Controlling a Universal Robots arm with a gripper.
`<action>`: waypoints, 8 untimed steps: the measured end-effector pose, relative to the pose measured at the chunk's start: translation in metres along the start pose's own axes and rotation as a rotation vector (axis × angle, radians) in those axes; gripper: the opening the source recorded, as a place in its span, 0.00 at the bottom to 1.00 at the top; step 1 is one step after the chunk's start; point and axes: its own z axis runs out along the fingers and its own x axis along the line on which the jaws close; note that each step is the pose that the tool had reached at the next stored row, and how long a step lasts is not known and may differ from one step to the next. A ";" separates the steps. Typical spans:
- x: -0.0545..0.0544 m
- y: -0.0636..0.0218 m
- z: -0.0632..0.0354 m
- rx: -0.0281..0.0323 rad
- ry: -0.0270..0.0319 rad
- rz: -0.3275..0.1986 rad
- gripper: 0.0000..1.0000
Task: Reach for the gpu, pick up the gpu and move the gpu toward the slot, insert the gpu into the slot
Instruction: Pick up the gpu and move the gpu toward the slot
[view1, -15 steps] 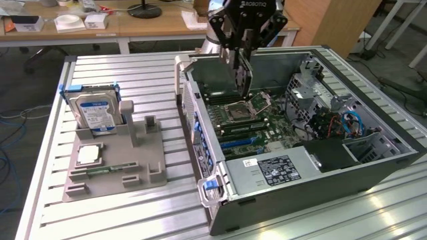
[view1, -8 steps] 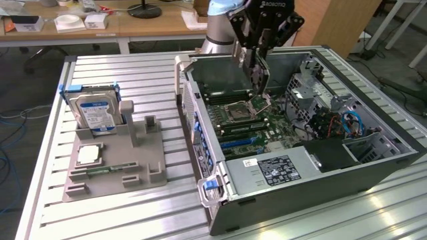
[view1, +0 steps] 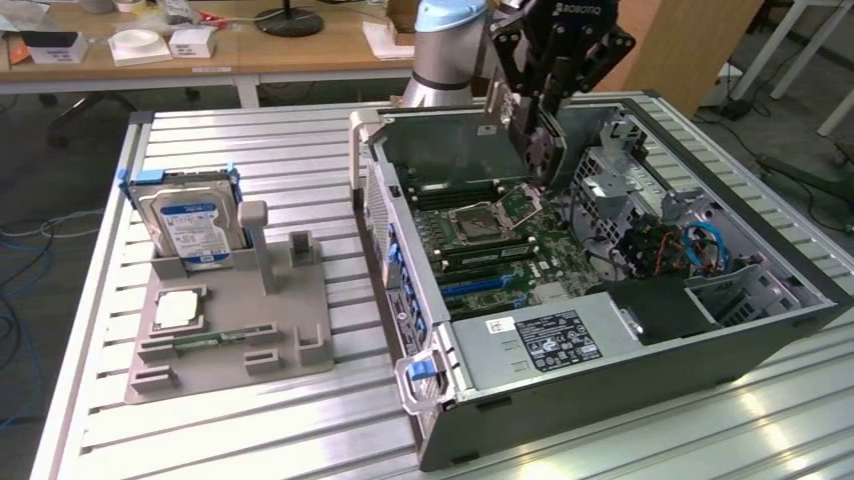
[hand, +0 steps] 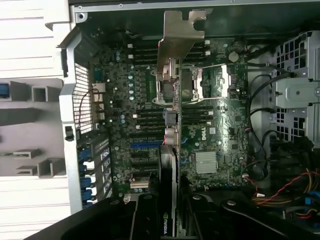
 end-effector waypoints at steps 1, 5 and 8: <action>-0.003 0.0002 0.0000 0.0001 0.0012 0.000 0.26; -0.019 0.0014 -0.0001 0.0006 0.0073 0.000 0.26; -0.031 0.0023 -0.0002 0.0009 0.0125 0.000 0.26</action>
